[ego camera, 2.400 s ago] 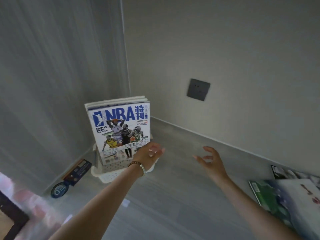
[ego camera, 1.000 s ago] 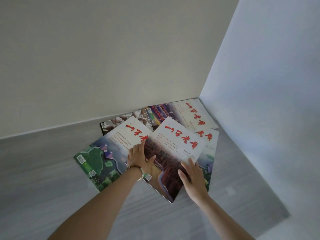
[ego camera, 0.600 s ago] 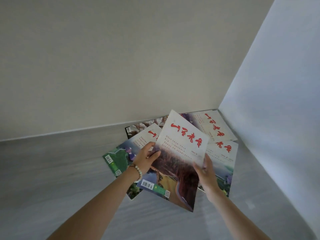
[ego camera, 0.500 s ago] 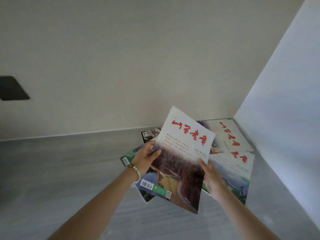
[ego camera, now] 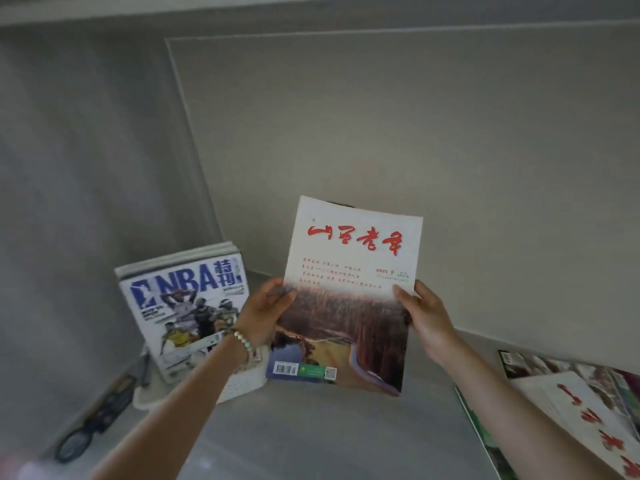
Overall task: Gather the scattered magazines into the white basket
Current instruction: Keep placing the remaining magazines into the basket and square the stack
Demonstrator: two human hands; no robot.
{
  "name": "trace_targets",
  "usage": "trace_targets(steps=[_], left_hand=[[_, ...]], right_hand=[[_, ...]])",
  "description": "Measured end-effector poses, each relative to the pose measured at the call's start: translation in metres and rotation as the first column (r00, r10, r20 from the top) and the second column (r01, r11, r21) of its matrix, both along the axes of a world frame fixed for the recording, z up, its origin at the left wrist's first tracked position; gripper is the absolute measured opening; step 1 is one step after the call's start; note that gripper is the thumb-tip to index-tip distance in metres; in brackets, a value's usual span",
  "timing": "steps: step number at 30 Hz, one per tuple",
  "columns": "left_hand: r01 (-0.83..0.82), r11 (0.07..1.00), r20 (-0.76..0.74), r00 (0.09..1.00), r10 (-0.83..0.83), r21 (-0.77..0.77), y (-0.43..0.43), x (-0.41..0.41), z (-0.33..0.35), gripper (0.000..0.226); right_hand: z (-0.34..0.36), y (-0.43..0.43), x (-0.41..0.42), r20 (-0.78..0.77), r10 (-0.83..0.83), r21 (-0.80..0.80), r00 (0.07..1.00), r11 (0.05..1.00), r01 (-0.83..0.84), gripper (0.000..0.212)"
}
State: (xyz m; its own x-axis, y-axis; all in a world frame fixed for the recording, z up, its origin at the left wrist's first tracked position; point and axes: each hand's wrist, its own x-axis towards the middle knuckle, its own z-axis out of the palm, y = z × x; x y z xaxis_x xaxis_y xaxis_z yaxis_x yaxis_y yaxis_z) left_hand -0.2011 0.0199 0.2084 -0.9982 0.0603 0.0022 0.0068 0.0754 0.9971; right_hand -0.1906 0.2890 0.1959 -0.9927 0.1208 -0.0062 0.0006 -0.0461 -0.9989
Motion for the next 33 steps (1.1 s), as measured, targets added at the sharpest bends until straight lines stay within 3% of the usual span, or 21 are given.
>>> trace_targets(steps=[7, 12, 16, 20, 29, 33], left_hand=[[-0.298, 0.953, -0.1, 0.951, 0.292, -0.06, -0.166, 0.004, 0.007, 0.019], [-0.488, 0.858, -0.083, 0.873, 0.481, -0.163, -0.234, 0.002, -0.019, 0.018], [-0.5, 0.808, -0.08, 0.861, 0.502, -0.313, -0.265, 0.0, -0.048, 0.01], [-0.475, 0.767, -0.096, 0.869, 0.485, -0.431, -0.277, -0.003, -0.072, 0.008], [-0.451, 0.748, -0.042, 0.867, 0.497, -0.487, -0.278, -0.005, -0.11, 0.002], [-0.476, 0.772, 0.06, 0.835, 0.547, -0.422, -0.279, -0.005, -0.122, 0.001]], right_hand=[[0.019, -0.162, -0.056, -0.118, 0.229, 0.095, 0.966, 0.971, -0.218, 0.02], [0.008, -0.232, -0.079, -0.213, 0.327, 0.301, 0.921, 0.918, -0.257, 0.028], [-0.017, -0.258, -0.093, -0.219, 0.299, 0.498, 0.929, 0.853, -0.157, 0.024], [-0.043, -0.268, -0.1, -0.2, 0.236, 0.589, 0.951, 0.804, -0.076, 0.021], [-0.085, -0.273, -0.102, -0.127, 0.212, 0.656, 0.969, 0.751, -0.078, 0.022], [-0.094, -0.277, -0.104, -0.11, 0.19, 0.635, 0.976, 0.768, -0.079, 0.017]])
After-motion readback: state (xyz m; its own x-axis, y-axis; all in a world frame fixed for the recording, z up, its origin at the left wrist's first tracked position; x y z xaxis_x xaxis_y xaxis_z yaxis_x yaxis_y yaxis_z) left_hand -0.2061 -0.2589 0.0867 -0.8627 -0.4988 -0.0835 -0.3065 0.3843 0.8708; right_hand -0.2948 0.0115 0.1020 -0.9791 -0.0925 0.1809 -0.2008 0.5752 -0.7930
